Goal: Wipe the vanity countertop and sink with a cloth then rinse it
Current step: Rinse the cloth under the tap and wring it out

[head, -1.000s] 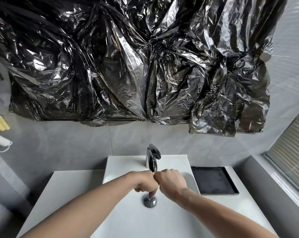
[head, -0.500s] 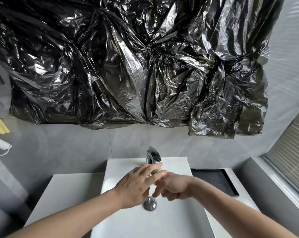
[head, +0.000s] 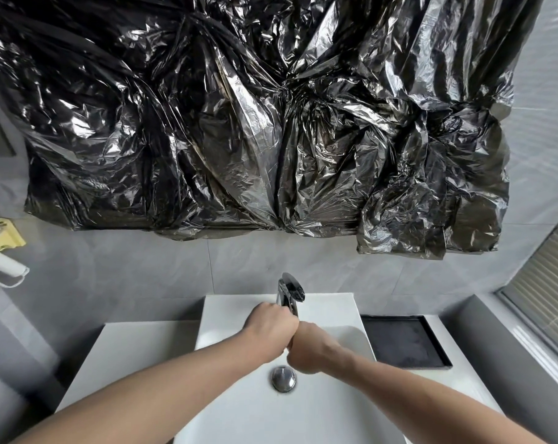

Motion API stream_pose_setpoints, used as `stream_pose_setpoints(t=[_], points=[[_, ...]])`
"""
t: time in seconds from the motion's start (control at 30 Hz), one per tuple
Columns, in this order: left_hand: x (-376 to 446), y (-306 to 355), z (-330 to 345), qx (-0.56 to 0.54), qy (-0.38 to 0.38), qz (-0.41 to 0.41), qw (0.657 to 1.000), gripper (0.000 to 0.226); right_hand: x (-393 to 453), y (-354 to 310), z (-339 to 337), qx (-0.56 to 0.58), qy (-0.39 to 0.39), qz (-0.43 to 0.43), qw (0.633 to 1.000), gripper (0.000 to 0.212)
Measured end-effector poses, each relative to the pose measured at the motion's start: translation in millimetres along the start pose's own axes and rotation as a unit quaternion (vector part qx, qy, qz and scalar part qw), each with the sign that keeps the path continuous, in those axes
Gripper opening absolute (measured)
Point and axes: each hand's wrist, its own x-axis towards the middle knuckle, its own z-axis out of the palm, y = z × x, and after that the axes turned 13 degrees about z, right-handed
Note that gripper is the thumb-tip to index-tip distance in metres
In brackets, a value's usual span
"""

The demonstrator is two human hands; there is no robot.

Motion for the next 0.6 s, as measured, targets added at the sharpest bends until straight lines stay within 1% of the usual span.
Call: stream_pose_setpoints(t=[0.1,0.23,0.3,0.37,0.53,0.6], points=[[6.3,8.2,2.2,-0.039,-0.017,-0.035,0.998,0.020,0.4,7.8,5.3,-0.013,0.035,0.028,0.999,0.020],[7.9,11.4,8.9,-0.137,-0.035,-0.073,0.987,0.016,3.1,14.1,15.5,-0.054,0.081,0.028,0.995,0.023],[8.7,12.3,17.6,-0.221,-0.040,-0.107,0.969,0.009,5.3,17.0,17.2,-0.080,0.102,0.008,0.992,0.030],[10.1,12.2,27.3,-0.301,-0.035,-0.128,0.944,0.006,8.3,20.4,18.2,-0.107,0.118,-0.027,0.987,0.032],[8.8,12.2,37.3,-0.389,-0.017,-0.137,0.911,0.017,17.1,23.5,22.4,-0.135,0.136,-0.077,0.978,0.026],[9.4,11.0,43.1,-0.424,-0.014,-0.138,0.895,0.014,21.9,23.6,25.7,-0.141,0.148,-0.092,0.975,0.023]])
